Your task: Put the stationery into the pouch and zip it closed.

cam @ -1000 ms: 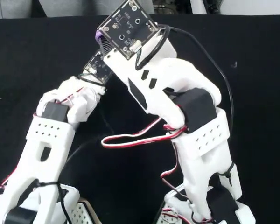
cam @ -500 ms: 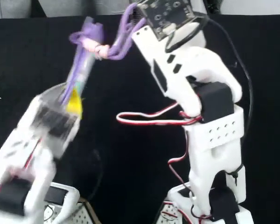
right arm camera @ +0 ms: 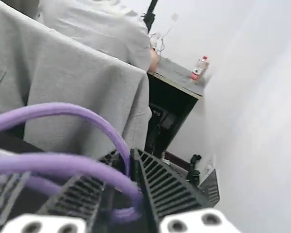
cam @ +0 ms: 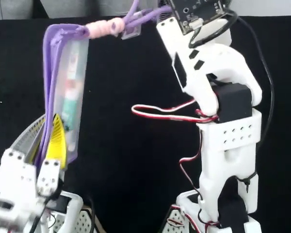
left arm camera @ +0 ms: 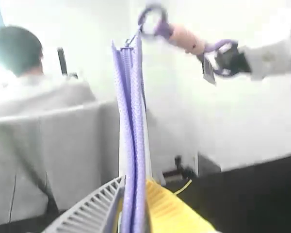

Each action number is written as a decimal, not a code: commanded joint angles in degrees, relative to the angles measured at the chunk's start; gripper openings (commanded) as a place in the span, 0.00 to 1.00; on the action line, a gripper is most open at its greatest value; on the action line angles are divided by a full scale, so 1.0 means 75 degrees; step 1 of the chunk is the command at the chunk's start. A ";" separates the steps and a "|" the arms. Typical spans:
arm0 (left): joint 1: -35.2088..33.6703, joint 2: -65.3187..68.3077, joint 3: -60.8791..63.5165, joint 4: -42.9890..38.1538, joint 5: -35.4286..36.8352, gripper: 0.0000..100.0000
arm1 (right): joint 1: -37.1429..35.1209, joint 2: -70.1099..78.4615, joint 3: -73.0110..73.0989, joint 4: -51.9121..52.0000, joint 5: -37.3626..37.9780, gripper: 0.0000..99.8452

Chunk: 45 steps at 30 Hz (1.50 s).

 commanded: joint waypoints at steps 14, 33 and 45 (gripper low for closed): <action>0.0018 -0.0176 -0.1037 0.0281 0.1090 0.03 | 0.0832 -0.0135 0.2819 -0.4489 0.0012 0.01; 0.1354 -0.0152 -0.2678 0.0680 0.1301 0.03 | 0.1348 0.4050 0.0229 -0.4536 0.0012 0.01; 0.0826 -0.0164 -0.3053 0.0703 0.1840 0.03 | 0.1817 0.5925 -0.0920 -0.4337 0.0059 0.01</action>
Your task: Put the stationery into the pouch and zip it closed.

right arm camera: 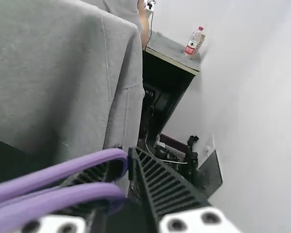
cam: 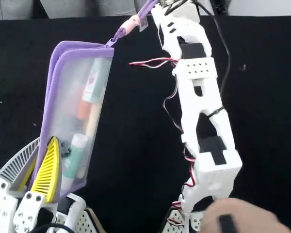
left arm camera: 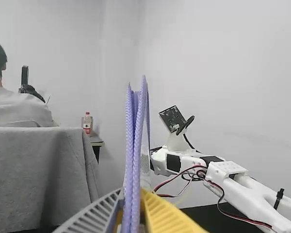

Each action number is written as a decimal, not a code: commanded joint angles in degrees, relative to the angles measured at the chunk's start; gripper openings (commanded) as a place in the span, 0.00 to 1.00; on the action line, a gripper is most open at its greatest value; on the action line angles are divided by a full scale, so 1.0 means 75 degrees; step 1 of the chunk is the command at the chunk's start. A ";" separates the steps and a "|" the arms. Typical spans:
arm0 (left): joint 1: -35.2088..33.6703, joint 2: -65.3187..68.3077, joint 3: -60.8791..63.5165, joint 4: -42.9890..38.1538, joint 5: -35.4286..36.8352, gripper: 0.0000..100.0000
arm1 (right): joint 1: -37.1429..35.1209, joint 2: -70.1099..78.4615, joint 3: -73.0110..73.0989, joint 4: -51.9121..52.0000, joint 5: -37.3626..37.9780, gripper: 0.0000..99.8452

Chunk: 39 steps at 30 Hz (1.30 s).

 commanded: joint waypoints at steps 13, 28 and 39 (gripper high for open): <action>-0.0287 -0.0129 -0.1026 -0.0164 0.0270 0.03 | 0.1735 0.3370 -0.4460 0.2180 0.0094 0.01; -0.0252 -0.0129 -0.0744 -0.0152 0.0422 0.03 | 0.1958 0.5480 -1.0157 0.5158 0.0047 0.01; -0.0240 -0.0094 0.1612 -0.0785 0.0363 0.23 | 0.1266 0.2456 -1.0028 0.7455 -0.0727 0.01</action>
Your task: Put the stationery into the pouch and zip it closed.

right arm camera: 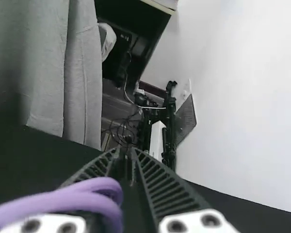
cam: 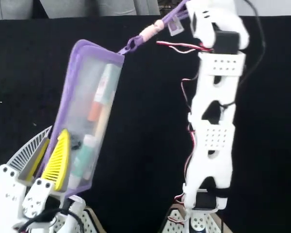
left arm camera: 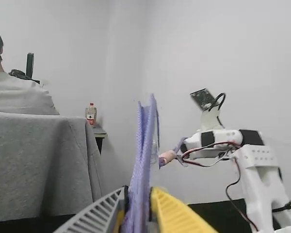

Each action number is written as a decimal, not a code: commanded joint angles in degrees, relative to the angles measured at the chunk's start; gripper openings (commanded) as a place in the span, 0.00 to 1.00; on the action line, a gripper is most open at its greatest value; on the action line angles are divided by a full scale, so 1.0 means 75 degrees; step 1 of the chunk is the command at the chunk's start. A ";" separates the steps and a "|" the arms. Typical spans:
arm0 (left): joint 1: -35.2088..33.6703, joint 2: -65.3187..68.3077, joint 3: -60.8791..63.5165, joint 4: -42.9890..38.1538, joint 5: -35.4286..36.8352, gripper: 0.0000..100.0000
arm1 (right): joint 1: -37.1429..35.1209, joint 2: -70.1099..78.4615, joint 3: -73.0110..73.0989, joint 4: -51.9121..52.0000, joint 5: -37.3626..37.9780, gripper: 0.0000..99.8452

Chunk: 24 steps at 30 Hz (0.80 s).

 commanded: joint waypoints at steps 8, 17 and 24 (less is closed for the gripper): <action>-0.0111 0.0023 0.1002 -0.0399 0.0035 0.27 | -0.0152 -0.2620 -0.0275 0.1172 -0.1219 0.01; -0.0100 0.0000 0.1014 -0.0340 0.0035 0.27 | -0.1172 -0.3030 -0.0275 0.1676 -0.1149 0.01; -0.0111 0.0000 0.1049 -0.0176 0.0082 0.27 | -0.1852 -0.3347 -0.0346 0.1453 -0.0105 0.01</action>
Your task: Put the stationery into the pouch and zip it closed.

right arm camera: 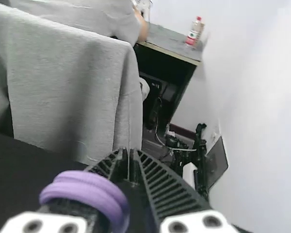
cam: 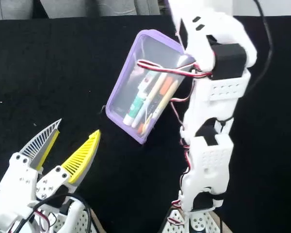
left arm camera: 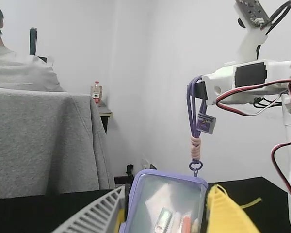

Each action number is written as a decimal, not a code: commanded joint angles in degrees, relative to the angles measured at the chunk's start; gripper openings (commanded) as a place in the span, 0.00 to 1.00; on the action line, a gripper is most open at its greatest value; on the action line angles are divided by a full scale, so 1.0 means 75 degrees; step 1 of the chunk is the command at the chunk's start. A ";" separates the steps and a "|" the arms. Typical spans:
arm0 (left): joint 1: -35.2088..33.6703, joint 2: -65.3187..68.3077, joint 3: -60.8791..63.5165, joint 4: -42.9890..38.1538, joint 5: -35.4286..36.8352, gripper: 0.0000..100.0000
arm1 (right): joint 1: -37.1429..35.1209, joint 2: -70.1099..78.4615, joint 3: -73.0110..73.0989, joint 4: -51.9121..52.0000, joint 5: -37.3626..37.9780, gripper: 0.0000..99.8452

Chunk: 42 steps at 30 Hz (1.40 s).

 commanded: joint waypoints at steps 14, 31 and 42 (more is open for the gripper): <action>-0.0100 0.0012 -0.0041 0.0281 0.0035 0.27 | -0.2848 -0.3733 -0.0322 0.1172 0.0656 0.01; -0.0111 0.0012 -0.0053 0.0387 -0.0633 0.27 | -0.3681 -0.5081 -0.0229 0.2590 0.0656 0.01; -0.0123 0.0070 -0.0100 0.1160 -0.3681 0.27 | -0.3681 -0.5621 0.2374 0.2473 0.0727 0.01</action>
